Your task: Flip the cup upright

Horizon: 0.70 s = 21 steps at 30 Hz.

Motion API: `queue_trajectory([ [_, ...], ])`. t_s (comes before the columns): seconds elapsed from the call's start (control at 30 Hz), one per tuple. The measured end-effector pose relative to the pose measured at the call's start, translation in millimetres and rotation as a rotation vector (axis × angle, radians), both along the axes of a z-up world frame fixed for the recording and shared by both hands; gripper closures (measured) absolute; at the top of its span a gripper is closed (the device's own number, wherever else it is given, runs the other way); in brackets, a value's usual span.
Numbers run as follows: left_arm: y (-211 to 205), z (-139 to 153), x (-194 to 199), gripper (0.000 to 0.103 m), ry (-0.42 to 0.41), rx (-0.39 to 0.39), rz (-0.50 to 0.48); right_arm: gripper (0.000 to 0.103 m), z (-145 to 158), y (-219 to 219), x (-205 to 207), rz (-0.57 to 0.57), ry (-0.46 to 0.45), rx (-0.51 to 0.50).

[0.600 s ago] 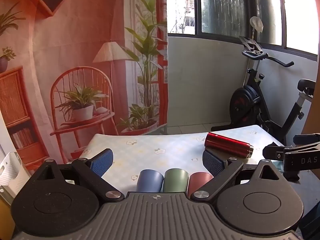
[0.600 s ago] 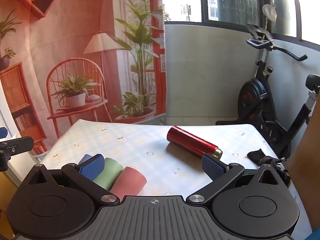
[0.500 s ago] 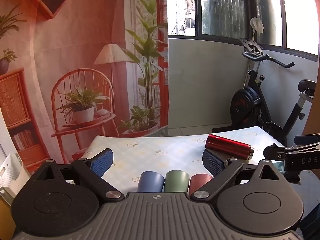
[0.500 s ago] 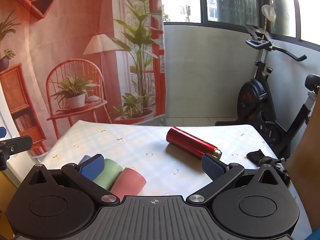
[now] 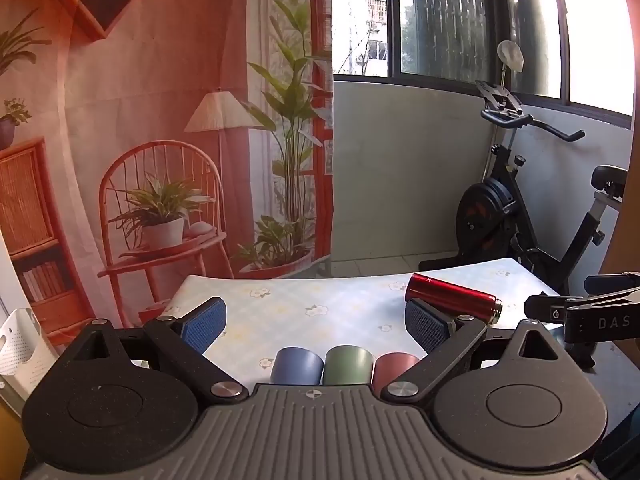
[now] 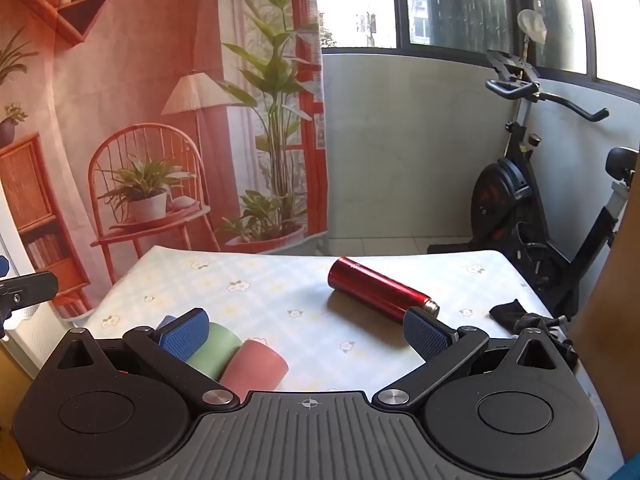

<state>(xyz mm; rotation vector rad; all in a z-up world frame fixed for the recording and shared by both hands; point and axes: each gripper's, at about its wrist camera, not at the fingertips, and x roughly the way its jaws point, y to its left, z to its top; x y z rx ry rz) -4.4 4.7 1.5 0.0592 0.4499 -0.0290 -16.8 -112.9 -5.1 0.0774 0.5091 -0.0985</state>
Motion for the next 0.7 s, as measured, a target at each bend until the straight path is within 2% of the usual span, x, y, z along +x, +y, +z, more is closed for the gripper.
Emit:
queue_trajectory([
  [0.7,-0.6,0.0,-4.8,0.006,-0.017,0.005,-0.014,0.0,-0.5,-0.8,-5.5,-0.011,-0.015,0.001],
])
